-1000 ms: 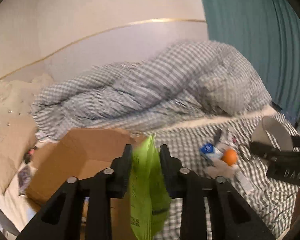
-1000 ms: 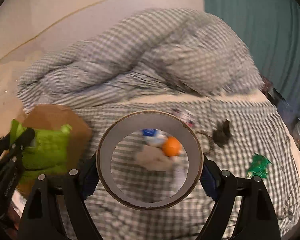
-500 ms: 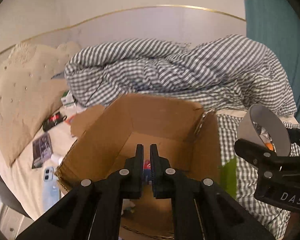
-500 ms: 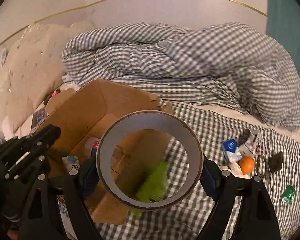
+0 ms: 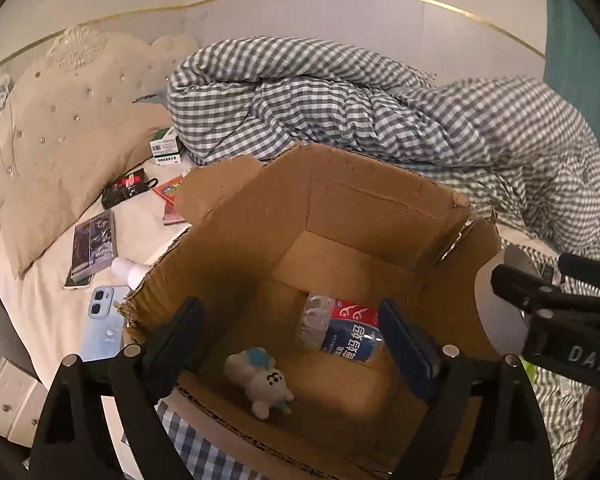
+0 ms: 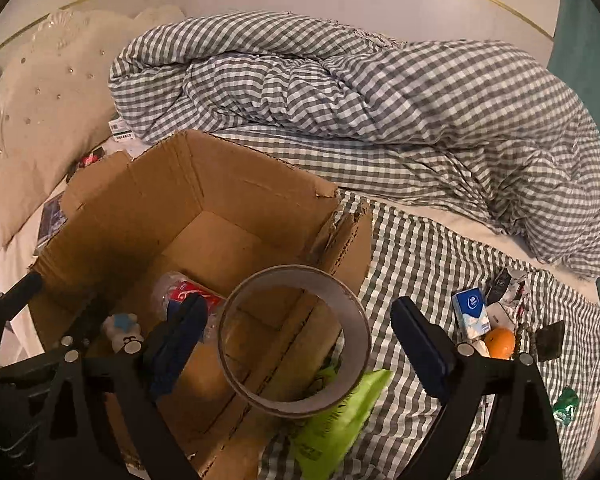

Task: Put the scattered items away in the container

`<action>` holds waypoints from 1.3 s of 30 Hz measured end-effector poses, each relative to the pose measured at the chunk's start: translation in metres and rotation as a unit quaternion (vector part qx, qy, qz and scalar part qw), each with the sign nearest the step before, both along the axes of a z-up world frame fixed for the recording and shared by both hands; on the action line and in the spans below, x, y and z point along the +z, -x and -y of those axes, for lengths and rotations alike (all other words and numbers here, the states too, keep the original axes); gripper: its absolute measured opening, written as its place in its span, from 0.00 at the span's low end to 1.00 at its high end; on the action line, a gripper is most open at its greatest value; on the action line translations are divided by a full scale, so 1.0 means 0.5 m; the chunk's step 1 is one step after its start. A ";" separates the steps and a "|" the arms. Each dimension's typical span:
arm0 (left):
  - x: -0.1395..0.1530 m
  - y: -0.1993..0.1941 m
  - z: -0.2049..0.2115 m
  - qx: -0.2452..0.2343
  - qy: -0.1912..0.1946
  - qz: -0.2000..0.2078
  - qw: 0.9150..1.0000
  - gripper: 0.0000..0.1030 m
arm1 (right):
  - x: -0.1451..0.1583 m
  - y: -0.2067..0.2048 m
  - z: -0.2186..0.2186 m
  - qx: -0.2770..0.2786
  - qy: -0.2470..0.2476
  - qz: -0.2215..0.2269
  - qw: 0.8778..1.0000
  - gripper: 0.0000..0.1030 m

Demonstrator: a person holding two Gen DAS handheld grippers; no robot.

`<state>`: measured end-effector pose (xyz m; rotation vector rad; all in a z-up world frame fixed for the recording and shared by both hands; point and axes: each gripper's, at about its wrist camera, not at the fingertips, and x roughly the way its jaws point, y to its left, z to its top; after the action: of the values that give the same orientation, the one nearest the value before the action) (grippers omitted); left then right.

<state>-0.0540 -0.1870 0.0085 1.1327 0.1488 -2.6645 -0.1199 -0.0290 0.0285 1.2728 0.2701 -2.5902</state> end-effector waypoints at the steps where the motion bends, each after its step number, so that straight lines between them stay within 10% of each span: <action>1: 0.001 0.001 -0.007 -0.005 0.001 0.000 1.000 0.89 | 0.004 -0.003 -0.009 -0.004 0.002 -0.005 1.000 0.90; 22: 0.030 -0.067 -0.118 -0.051 0.044 -0.022 0.997 0.98 | 0.033 -0.069 -0.210 -0.043 0.113 0.006 0.993 0.91; 28: 0.016 -0.086 -0.247 -0.118 0.045 -0.044 0.991 1.00 | -0.030 -0.134 -0.362 -0.093 0.090 0.019 0.991 0.91; 39: -0.073 -0.054 -0.403 -0.164 0.071 -0.030 0.983 1.00 | -0.180 -0.205 -0.435 0.012 0.046 0.043 0.998 0.91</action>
<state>-0.0268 0.0146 -0.0281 1.1166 -0.2348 -2.9378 -0.0175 0.1885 -0.0612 1.3353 0.1469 -2.4888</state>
